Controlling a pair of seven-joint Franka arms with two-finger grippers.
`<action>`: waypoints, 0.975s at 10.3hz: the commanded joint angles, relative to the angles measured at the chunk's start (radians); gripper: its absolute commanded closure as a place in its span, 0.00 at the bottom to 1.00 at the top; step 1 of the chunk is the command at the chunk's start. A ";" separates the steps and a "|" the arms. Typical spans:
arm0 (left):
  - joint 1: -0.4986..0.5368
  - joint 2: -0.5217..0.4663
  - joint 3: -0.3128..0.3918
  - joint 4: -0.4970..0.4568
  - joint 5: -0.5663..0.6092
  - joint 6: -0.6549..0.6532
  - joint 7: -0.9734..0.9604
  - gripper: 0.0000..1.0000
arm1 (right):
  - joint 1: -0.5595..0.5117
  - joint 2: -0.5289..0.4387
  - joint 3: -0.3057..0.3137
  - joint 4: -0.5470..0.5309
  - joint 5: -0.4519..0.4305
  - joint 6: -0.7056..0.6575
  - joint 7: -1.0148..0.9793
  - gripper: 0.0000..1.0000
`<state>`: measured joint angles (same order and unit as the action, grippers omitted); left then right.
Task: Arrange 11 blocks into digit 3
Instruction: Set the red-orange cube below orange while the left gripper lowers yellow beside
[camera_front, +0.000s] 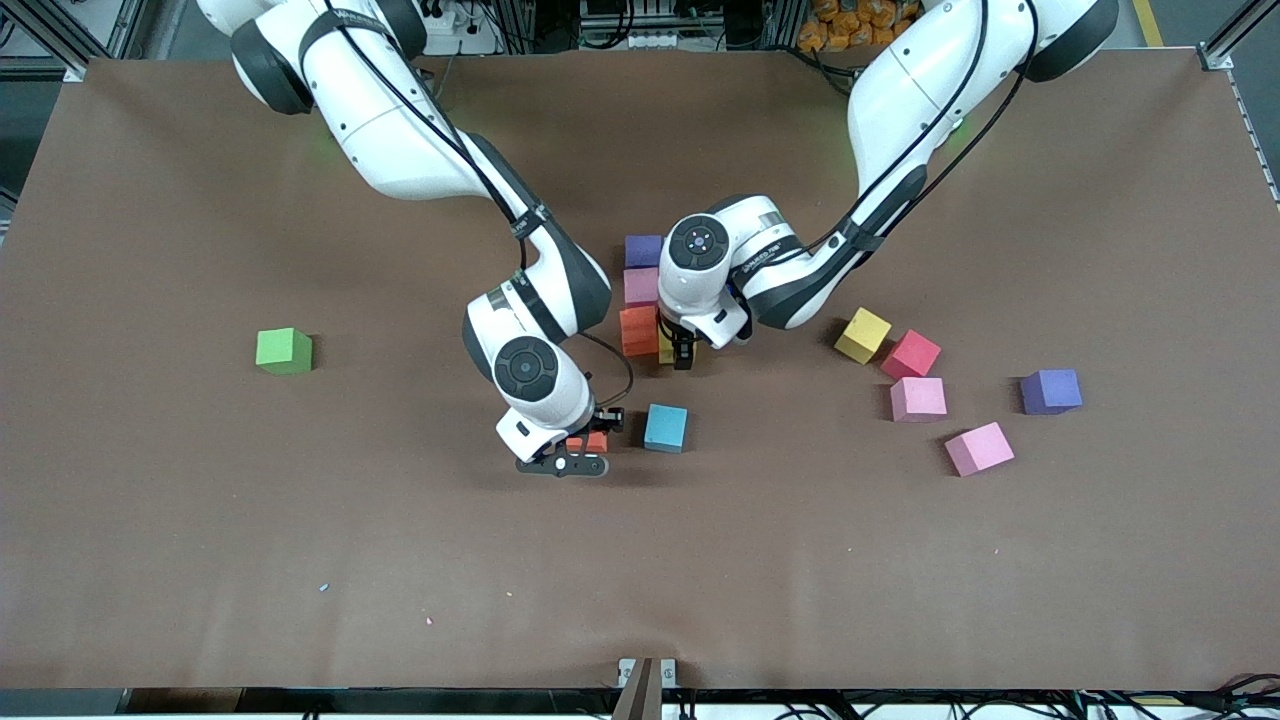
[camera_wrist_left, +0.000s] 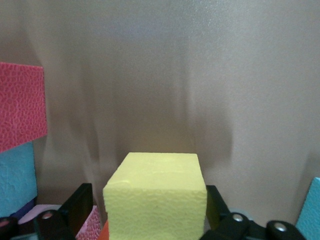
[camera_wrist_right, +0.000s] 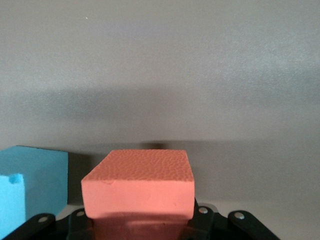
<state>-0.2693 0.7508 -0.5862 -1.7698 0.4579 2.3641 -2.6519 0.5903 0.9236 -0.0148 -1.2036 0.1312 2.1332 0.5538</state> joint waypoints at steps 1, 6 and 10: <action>-0.004 -0.016 0.003 -0.011 0.028 0.009 -0.005 0.00 | -0.021 -0.019 0.039 -0.021 -0.013 -0.004 -0.058 1.00; 0.015 -0.077 -0.015 -0.025 0.028 -0.029 -0.002 0.00 | -0.026 -0.019 0.041 -0.042 -0.015 -0.012 -0.163 1.00; 0.018 -0.129 -0.035 -0.034 0.024 -0.063 -0.002 0.00 | -0.018 -0.019 0.041 -0.042 -0.004 -0.062 -0.160 1.00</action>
<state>-0.2636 0.6703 -0.6077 -1.7728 0.4587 2.3257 -2.6519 0.5846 0.9236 0.0041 -1.2262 0.1315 2.0840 0.3972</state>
